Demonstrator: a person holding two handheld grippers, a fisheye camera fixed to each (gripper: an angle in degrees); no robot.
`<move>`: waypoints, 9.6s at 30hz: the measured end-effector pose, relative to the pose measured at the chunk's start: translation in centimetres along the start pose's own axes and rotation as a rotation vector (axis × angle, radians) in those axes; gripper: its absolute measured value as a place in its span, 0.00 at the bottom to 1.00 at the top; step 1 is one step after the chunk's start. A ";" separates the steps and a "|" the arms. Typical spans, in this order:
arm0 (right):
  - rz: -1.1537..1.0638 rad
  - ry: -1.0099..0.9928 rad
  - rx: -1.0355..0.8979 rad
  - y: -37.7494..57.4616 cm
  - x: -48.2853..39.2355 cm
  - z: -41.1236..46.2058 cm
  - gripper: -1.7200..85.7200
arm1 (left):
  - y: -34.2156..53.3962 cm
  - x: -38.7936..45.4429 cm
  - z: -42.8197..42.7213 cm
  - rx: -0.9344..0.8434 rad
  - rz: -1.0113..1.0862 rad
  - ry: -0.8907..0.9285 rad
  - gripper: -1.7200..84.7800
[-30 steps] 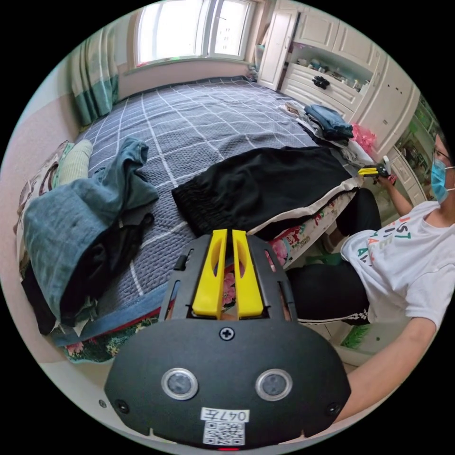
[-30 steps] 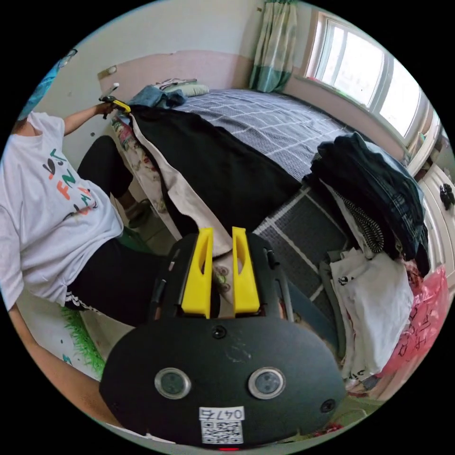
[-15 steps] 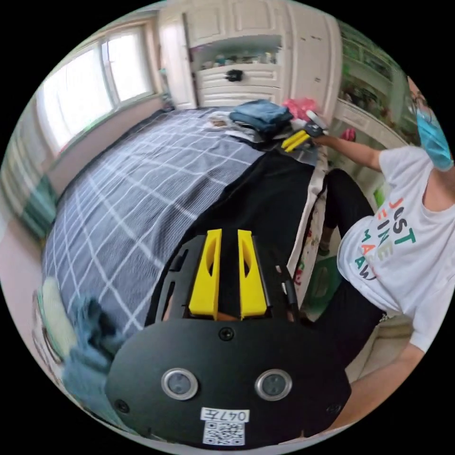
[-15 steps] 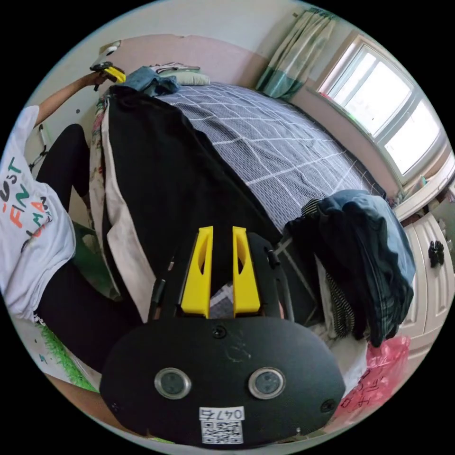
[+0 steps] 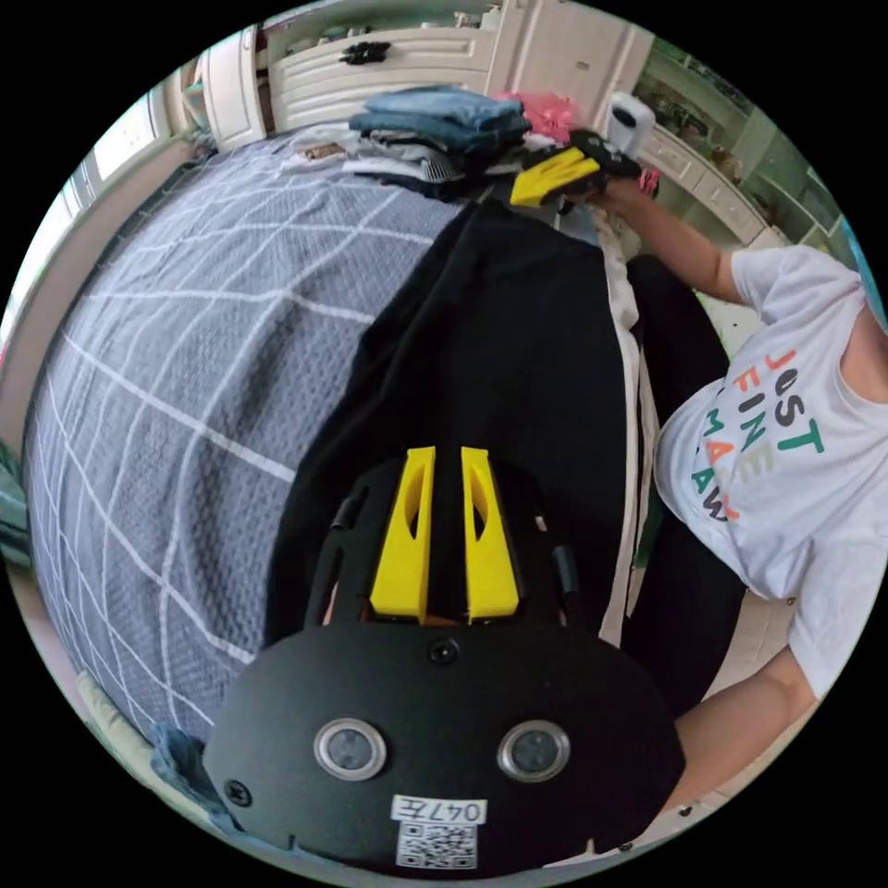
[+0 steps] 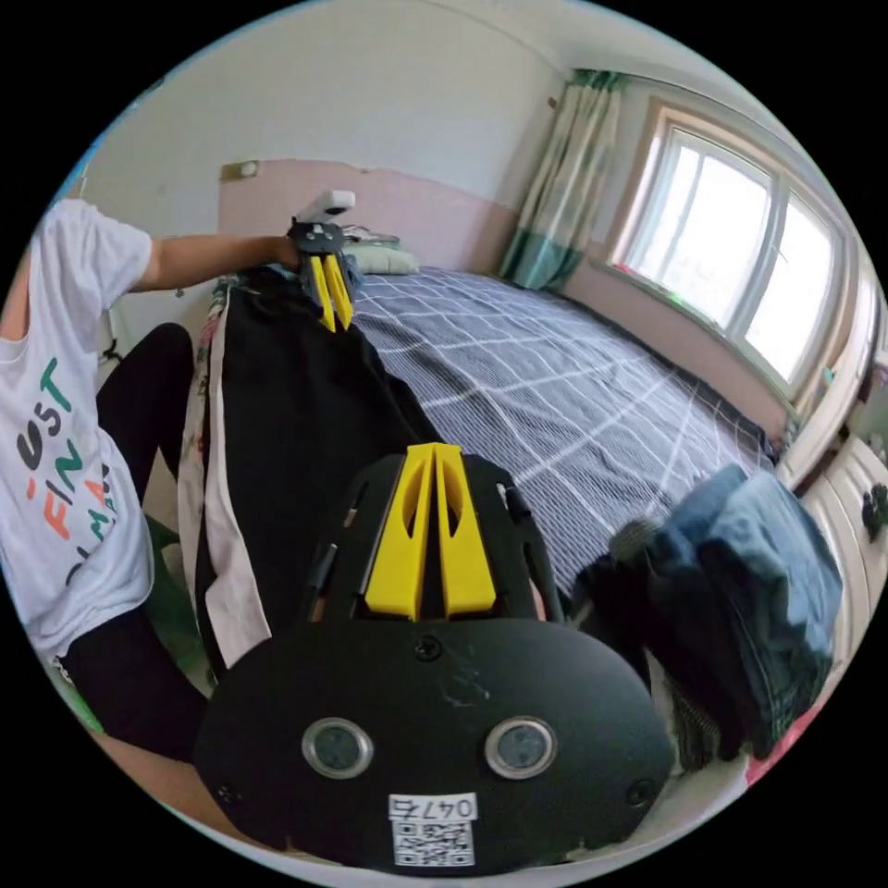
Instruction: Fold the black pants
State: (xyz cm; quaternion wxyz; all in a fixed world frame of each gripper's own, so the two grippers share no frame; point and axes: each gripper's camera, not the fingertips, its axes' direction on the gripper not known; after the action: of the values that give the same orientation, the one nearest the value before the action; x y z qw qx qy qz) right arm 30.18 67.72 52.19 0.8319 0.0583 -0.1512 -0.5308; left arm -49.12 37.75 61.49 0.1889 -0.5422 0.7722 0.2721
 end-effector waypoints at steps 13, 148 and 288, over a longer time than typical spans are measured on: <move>-0.288 -0.258 -0.276 -14.9 -5.1 20.4 0.01 | 1.1 4.1 0.4 0.261 -0.133 -0.263 0.02; 0.287 0.271 -0.304 2.0 -8.4 -5.4 0.04 | -1.0 8.7 -5.9 0.015 -0.407 -0.306 0.01; 0.595 -0.357 -0.225 33.3 2.6 -6.0 0.02 | -48.8 48.8 24.7 0.194 0.060 -0.140 0.14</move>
State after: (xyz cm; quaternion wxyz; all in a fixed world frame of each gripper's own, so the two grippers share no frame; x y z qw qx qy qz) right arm 61.88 79.35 55.61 0.9116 -0.1739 -0.2452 -0.2805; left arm -19.90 4.44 3.10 0.2857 -0.4776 0.7958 0.2388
